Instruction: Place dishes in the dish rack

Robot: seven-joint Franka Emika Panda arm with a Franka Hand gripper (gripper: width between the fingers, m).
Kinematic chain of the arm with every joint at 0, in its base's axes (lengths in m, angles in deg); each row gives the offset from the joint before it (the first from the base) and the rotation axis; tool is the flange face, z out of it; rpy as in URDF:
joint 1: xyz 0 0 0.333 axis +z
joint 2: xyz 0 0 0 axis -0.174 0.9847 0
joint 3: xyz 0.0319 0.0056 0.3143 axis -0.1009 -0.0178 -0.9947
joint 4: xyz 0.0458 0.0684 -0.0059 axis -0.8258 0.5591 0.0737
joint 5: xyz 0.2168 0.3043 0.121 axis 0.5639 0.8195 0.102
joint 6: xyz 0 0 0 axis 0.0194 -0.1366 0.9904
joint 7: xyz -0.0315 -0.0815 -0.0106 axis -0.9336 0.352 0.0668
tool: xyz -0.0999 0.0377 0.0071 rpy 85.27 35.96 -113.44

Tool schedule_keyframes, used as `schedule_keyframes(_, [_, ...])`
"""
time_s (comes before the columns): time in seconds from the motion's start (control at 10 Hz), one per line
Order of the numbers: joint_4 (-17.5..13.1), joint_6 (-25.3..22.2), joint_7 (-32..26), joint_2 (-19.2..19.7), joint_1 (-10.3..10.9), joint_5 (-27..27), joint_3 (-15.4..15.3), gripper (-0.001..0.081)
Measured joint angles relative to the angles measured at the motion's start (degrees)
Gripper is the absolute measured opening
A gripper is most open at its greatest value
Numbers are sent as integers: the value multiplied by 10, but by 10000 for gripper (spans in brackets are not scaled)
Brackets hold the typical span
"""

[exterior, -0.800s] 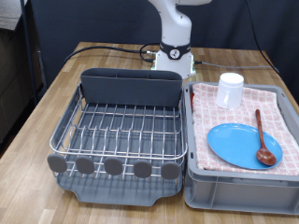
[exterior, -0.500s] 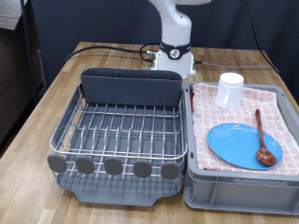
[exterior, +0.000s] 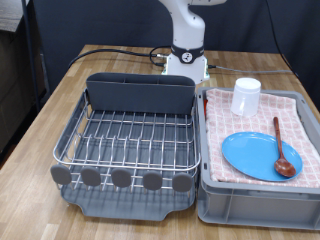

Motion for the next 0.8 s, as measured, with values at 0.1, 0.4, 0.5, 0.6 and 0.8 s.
schedule_keyframes(0.1, [-12, 12, 3, 19, 1, 0, -4, 802])
schedule_keyframes(0.4, [-13, 7, 2, 21, 2, -7, -14, 802])
schedule_keyframes(0.5, [-16, 14, 2, 27, 5, -10, -27, 802])
schedule_keyframes(0.6, [-24, 18, 4, 37, 6, -12, -43, 802])
schedule_keyframes(0.8, [-39, 39, 25, 65, 8, -15, -76, 802])
